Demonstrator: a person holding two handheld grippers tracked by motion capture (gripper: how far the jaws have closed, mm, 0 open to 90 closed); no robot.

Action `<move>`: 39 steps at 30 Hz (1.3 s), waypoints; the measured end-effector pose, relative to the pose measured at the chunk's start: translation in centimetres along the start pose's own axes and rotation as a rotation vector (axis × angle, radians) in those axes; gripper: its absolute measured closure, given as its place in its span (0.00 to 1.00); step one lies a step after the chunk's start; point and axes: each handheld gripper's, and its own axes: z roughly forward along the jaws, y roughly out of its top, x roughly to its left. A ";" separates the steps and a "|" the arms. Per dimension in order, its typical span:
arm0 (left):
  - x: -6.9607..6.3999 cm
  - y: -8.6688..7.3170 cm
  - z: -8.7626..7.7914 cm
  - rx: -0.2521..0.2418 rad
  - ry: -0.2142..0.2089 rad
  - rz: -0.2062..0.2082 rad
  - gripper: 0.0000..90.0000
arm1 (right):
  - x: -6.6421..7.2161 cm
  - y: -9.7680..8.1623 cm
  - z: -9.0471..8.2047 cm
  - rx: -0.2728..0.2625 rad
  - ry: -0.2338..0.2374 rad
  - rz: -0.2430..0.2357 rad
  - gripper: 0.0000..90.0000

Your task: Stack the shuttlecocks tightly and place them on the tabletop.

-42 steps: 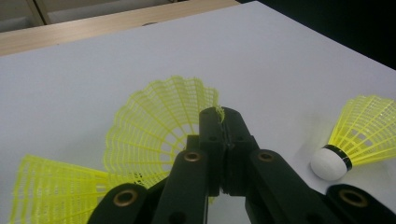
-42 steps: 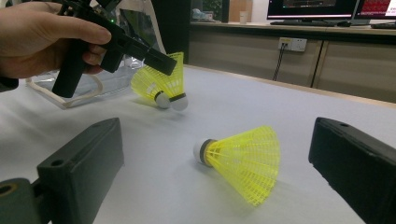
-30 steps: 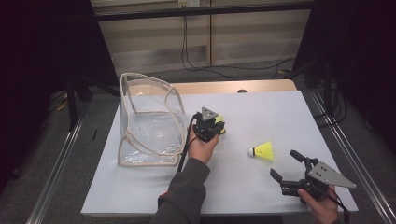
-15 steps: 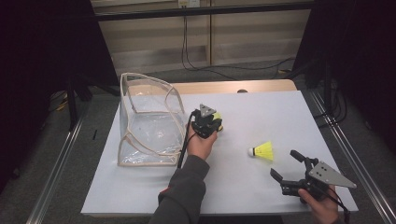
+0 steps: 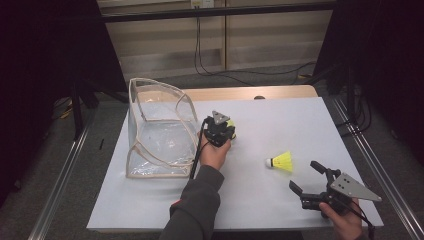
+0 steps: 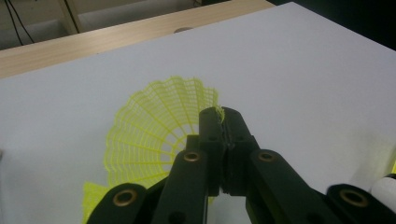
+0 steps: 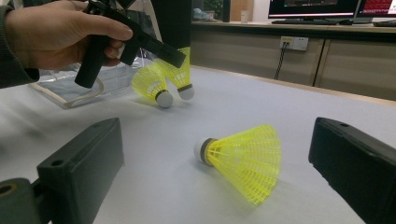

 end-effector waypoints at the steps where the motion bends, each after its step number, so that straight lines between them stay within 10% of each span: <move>1: 0.0 0.0 0.0 -0.002 0.004 -0.003 0.98 | 0.0 0.0 0.0 0.000 -0.001 0.000 0.03; 24: 0.3 -0.4 0.7 0.026 0.064 0.030 0.98 | 0.0 0.0 0.0 0.000 0.003 0.000 0.03; 39: -0.9 -0.3 1.5 0.024 0.029 0.038 0.87 | 0.0 0.0 0.0 0.001 0.006 0.000 0.03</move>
